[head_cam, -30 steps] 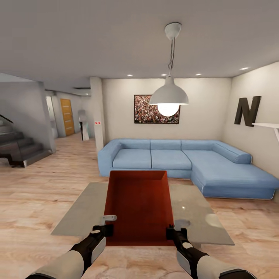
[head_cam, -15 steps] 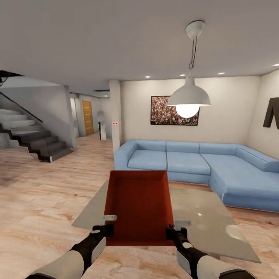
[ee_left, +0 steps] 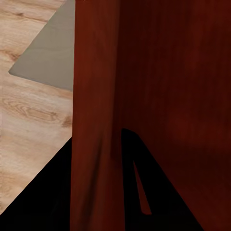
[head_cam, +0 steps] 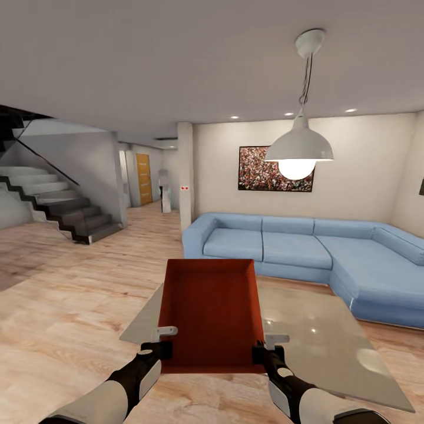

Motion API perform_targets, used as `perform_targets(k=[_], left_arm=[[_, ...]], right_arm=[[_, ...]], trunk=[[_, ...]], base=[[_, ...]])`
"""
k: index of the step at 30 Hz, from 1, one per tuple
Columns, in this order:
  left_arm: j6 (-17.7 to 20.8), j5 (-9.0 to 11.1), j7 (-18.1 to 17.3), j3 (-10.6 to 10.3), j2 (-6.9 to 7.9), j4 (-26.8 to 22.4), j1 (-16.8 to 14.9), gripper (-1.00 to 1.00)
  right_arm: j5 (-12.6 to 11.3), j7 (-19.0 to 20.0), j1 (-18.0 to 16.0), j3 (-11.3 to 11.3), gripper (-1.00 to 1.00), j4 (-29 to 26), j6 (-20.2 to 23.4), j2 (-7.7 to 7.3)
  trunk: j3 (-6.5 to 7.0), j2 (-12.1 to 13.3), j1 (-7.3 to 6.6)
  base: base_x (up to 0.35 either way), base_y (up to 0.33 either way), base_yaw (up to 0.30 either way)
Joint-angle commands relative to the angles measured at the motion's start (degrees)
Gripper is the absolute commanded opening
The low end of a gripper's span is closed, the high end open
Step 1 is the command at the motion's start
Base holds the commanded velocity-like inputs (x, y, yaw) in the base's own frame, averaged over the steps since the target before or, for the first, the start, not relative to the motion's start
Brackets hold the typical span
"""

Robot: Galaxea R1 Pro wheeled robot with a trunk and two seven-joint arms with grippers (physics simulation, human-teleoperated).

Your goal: Move the two storage containers from the living room to the garage. In the garage, place one container on the floor and stack the other container on top of it (either order is fine).

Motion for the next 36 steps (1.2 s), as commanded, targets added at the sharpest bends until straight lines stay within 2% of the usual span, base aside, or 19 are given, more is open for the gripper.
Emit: perform_targets(k=[1, 36], left_arm=[[-3.1, -0.7, 0.8, 4.3, 0.68, -0.4, -0.1, -1.0], [-3.1, -0.7, 0.8, 4.3, 0.68, -0.4, -0.1, -1.0]], right_arm=[[-1.0, 0.0, 0.0, -0.5, -1.0, 0.6, -0.3, 0.02], [-1.0, 0.0, 0.0, -0.5, -1.0, 0.6, -0.3, 0.06]], trunk=[[-0.01, 0.0, 0.02], [-0.01, 0.0, 0.02]], base=[[0.0, 0.0, 0.201], [0.0, 0.0, 0.295]])
